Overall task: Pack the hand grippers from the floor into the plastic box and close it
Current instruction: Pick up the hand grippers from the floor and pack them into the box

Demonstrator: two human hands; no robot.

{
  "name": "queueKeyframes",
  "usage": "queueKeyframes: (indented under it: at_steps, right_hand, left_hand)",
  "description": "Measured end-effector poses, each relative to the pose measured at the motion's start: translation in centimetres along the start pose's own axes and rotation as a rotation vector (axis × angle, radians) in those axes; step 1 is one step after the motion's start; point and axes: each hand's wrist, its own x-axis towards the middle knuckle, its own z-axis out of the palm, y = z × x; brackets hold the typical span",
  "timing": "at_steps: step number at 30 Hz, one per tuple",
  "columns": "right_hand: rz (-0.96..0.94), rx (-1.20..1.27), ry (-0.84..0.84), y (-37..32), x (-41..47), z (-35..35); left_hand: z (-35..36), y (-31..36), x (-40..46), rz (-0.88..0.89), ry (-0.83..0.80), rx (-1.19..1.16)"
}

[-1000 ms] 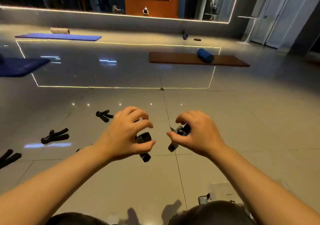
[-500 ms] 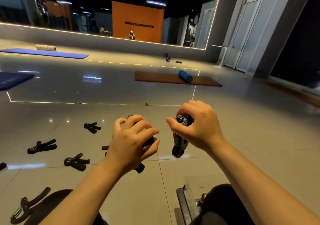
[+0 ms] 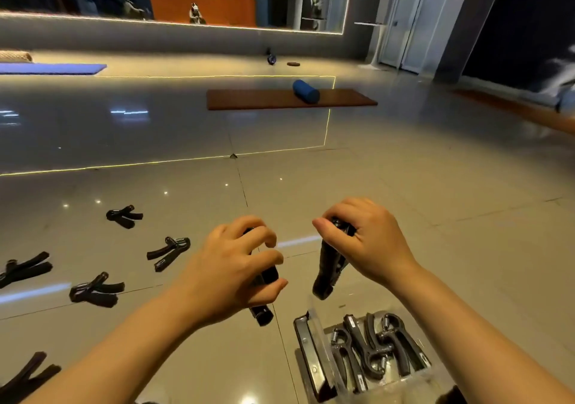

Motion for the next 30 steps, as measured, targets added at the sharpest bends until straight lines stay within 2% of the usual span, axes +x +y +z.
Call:
queueKeyframes:
  at_steps: [2,5,14,24,27,30]
  right_hand:
    - [0.031,-0.007,-0.058,2.4,0.0,0.6]
    - [-0.031,-0.082,-0.158,4.8,0.8,0.3]
    - [-0.144,-0.073,-0.304,7.0,0.9,-1.7]
    - [-0.305,0.018,-0.550,9.2,-2.2,-4.6]
    - [-0.323,0.060,-0.603,10.2,-2.4,-5.2]
    - [-0.357,0.089,-0.673,11.5,-2.7,-5.4]
  left_hand:
    - [1.2,-0.2,0.7,-0.003,-0.071,-0.020]
    - [2.6,0.0,1.5,-0.001,-0.123,-0.023]
    - [3.8,6.5,3.7,-0.079,-0.147,-0.008]
    - [6.2,18.2,1.3,-0.460,-0.111,-0.092]
    - [7.4,20.7,1.6,-0.510,-0.136,-0.087]
    - [7.9,21.2,3.6,-0.475,-0.191,-0.066]
